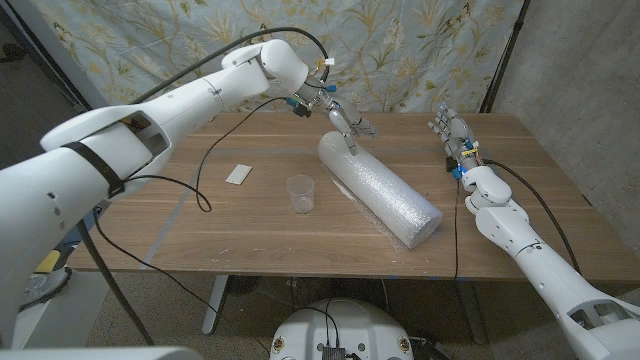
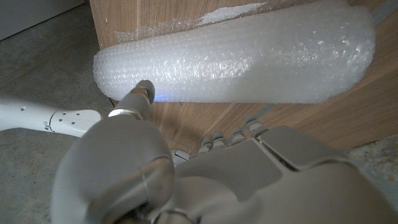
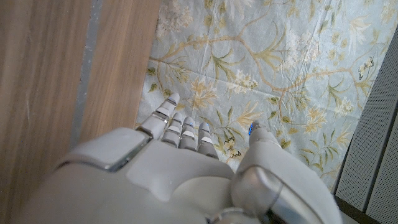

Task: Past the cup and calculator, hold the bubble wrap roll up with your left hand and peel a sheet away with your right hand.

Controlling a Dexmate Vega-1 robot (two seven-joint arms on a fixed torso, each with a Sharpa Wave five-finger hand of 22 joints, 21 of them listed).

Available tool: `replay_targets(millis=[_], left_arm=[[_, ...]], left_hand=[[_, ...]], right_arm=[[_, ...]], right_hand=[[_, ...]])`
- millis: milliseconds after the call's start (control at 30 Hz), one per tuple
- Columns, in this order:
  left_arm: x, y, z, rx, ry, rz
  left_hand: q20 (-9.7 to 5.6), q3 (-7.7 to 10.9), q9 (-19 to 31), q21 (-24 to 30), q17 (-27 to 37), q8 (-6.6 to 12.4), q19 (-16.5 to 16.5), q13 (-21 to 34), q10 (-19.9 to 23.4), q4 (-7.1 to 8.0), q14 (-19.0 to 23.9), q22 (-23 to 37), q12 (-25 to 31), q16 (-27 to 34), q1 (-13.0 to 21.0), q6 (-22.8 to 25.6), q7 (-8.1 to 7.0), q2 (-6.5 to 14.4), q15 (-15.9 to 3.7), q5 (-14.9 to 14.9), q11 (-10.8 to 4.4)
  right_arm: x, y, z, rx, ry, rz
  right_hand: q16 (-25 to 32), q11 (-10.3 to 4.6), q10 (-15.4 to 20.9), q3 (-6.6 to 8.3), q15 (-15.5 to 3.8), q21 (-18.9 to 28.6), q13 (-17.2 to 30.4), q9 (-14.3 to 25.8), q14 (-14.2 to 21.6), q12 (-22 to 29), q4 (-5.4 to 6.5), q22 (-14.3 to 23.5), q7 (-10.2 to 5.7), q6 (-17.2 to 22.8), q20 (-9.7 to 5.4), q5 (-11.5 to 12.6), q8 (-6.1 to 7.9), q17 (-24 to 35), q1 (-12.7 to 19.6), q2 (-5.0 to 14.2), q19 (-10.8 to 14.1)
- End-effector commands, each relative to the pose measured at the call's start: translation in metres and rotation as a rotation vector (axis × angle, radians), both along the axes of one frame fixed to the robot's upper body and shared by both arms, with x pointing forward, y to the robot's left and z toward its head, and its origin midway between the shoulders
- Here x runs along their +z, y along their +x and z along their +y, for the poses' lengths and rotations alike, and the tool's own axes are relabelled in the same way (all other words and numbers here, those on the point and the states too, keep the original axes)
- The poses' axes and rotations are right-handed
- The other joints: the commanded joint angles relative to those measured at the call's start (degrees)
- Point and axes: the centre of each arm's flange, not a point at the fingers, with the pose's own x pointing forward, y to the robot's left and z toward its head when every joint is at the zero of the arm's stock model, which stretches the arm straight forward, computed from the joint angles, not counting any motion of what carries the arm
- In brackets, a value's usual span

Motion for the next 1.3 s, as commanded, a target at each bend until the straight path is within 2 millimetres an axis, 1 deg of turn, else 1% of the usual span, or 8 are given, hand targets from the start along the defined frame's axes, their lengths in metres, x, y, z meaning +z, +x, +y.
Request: replay_targets(millis=[33, 400, 667, 900, 1033, 1167, 1200, 1300], left_arm=[[-0.007, -0.006, -0.017, -0.026, 0.089, -0.012], [-0.012, -0.007, -0.025, -0.030, 0.189, -0.021], [-0.014, -0.006, -0.033, -0.056, 0.246, -0.067], [-0.016, -0.005, -0.039, -0.091, 0.275, -0.116], [-0.016, -0.004, -0.042, -0.113, 0.290, -0.149], [-0.020, -0.006, -0.040, -0.166, 0.291, -0.254], [-0.020, -0.004, -0.039, -0.174, 0.281, -0.246], [-0.020, -0.001, -0.039, -0.178, 0.274, -0.246]], left_hand=[[0.02, -0.16, 0.2, -0.2, 0.2, 0.18, 0.0, 0.3, -6.3, 0.13, -4.0, 0.2, 0.4, 0.2, 0.1, -7.9, -0.19, -0.6, -0.22, -0.2, -0.43], [-0.09, -0.34, 0.2, -0.4, 0.2, -0.11, -0.4, 0.4, -6.9, -0.15, -4.7, 0.2, 0.4, 0.0, 0.6, -9.4, -0.39, -1.0, -0.17, -0.7, -0.25], [-0.10, -0.35, 0.2, -0.5, 0.2, -0.08, -0.5, 0.5, -7.2, -0.25, -4.8, 0.2, 0.3, 0.0, 0.9, -9.7, -0.54, -1.1, -0.21, -0.9, -0.39], [-0.19, -0.35, 0.2, -0.4, 0.2, 0.13, -0.4, 0.6, -7.1, -0.30, -4.5, 0.2, 0.5, 0.1, 1.3, -9.6, -1.03, -1.1, -0.49, -1.2, -0.96], [-0.31, -0.36, 0.2, -0.3, 0.2, 0.30, -0.1, 0.6, -7.0, -0.31, -4.4, 0.2, 0.5, 0.2, 1.4, -9.3, -1.16, -1.1, -0.59, -1.3, -1.00], [-0.46, -0.41, 0.2, -0.3, 0.2, 0.88, 0.1, 0.7, -6.5, -0.31, -4.1, 0.2, 0.8, 0.3, 1.8, -7.9, -1.83, -1.2, -0.87, -1.6, -1.65], [-0.58, -0.43, 0.2, -0.3, 0.2, 0.90, 0.1, 0.7, -6.4, -0.31, -4.0, 0.2, 0.8, 0.3, 1.8, -7.9, -1.95, -1.3, -0.98, -1.6, -1.93], [-0.70, -0.53, 0.2, -0.3, 0.2, 1.05, 0.2, 0.7, -6.3, -0.32, -3.8, 0.2, 0.9, 0.3, 1.9, -7.5, -1.96, -1.5, -1.26, -1.9, -2.03]], right_arm=[[-0.004, -0.004, -0.006, -0.008, 0.013, 0.004], [-0.004, -0.007, -0.011, -0.021, 0.018, 0.000], [-0.008, -0.010, -0.016, -0.030, 0.029, 0.000], [-0.013, -0.011, -0.019, -0.032, 0.045, 0.005], [-0.016, -0.010, -0.021, -0.033, 0.052, 0.007], [-0.018, -0.008, -0.023, -0.020, 0.044, 0.004], [-0.020, -0.008, -0.023, -0.017, 0.049, 0.003], [-0.021, -0.006, -0.025, -0.017, 0.052, 0.006]], right_hand=[[0.4, 0.28, -0.2, 0.04, 0.32, 0.2, 0.3, 0.1, -0.3, 0.3, -0.27, 0.2, 0.14, -0.4, 0.15, -0.1, 0.25, 0.3, -0.4, 0.11, -0.2], [0.4, 0.50, -0.4, 0.03, 0.55, 0.2, 0.3, 0.1, -0.6, 0.3, -0.30, 0.2, 0.25, -1.0, 0.35, -0.1, 0.19, 0.3, -0.6, 0.10, -0.5], [0.4, 0.47, -0.6, 0.03, 0.71, 0.1, 0.3, 0.1, -0.7, 0.3, -0.36, 0.2, 0.29, -1.3, -0.08, -0.1, 0.23, 0.3, -0.7, 0.07, -0.8], [0.5, 0.53, -0.6, 0.04, 0.68, 0.2, 0.3, 0.1, -0.8, 0.4, -0.41, 0.2, 0.25, -1.3, -0.12, -0.1, 0.31, 0.3, -0.8, 0.07, -0.8], [0.5, 0.54, -0.6, 0.05, 0.71, 0.2, 0.3, 0.1, -0.7, 0.4, -0.45, 0.2, 0.28, -1.3, -0.10, -0.1, 0.36, 0.3, -0.8, 0.06, -0.9], [0.5, 0.53, -0.6, 0.05, 0.71, 0.2, 0.4, 0.1, -0.8, 0.4, -0.46, 0.2, 0.31, -1.1, -0.14, -0.1, 0.46, 0.3, -0.9, 0.06, -0.9], [0.5, 0.49, -0.7, 0.05, 0.74, 0.2, 0.4, 0.1, -0.8, 0.4, -0.46, 0.2, 0.32, -1.1, -0.15, -0.1, 0.47, 0.4, -0.9, 0.06, -0.9], [0.5, 0.45, -0.7, 0.06, 0.72, 0.2, 0.4, 0.1, -0.9, 0.4, -0.47, 0.2, 0.33, -1.1, -0.18, -0.1, 0.50, 0.4, -0.9, 0.08, -0.9]])
